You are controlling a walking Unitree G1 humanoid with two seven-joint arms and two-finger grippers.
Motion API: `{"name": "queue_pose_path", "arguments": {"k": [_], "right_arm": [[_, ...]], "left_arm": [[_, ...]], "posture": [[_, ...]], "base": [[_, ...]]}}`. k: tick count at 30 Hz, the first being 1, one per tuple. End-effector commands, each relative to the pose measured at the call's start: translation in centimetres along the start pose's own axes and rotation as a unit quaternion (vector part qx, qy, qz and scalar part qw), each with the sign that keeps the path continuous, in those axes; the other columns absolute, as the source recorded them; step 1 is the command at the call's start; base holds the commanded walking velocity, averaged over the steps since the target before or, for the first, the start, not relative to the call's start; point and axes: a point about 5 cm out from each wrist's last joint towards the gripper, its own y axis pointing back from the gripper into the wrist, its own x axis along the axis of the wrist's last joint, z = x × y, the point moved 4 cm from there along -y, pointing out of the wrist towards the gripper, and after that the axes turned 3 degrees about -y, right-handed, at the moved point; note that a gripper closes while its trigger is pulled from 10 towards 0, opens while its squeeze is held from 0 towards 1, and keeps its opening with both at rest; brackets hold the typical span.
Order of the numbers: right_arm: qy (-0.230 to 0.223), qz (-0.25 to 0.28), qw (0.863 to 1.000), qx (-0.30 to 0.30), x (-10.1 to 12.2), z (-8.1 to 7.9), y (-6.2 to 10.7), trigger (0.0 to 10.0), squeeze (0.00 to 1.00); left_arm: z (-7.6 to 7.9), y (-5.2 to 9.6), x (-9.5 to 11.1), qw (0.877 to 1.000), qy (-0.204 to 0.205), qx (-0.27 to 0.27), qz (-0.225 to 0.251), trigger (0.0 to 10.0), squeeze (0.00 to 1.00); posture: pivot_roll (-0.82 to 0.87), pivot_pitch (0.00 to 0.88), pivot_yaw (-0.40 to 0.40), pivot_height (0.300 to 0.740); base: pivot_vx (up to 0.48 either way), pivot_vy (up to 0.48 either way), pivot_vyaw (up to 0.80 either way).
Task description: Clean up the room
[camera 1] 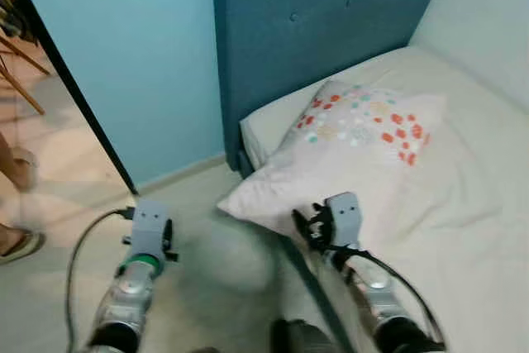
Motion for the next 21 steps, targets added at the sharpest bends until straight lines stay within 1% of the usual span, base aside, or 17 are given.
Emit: {"name": "queue_pose_path", "arguments": {"k": [1,12,14,21], "right_arm": [[-0.007,-0.007,1.0,-0.002,-0.52,-0.05,0.22,10.0,0.0],[-0.016,-0.012,1.0,-0.007,-0.8,0.02,0.36,10.0,0.0],[-0.025,-0.014,1.0,-0.012,-0.9,0.12,0.38,10.0,0.0],[-0.026,-0.011,0.999,-0.017,-0.76,0.36,0.36,10.0,0.0]], "left_arm": [[-0.2,0.42,-1.04,1.0,-0.001,0.002,-0.014,10.0,0.0],[-0.19,0.39,-0.98,1.0,-0.002,-0.001,-0.014,10.0,0.0],[-0.13,0.37,-0.94,1.0,-0.002,-0.003,-0.013,10.0,0.0],[0.04,0.31,-0.82,1.0,0.0,-0.005,-0.012,10.0,0.0]], "posture": [[-0.05,0.021,0.022,0.734],[-0.05,0.024,0.025,0.734],[-0.05,0.027,0.026,0.734],[-0.06,0.029,0.027,0.734]], "base": [[0.341,0.0,0.0],[0.33,0.0,0.0],[0.296,0.0,-0.65],[0.296,0.0,-0.8]]}}
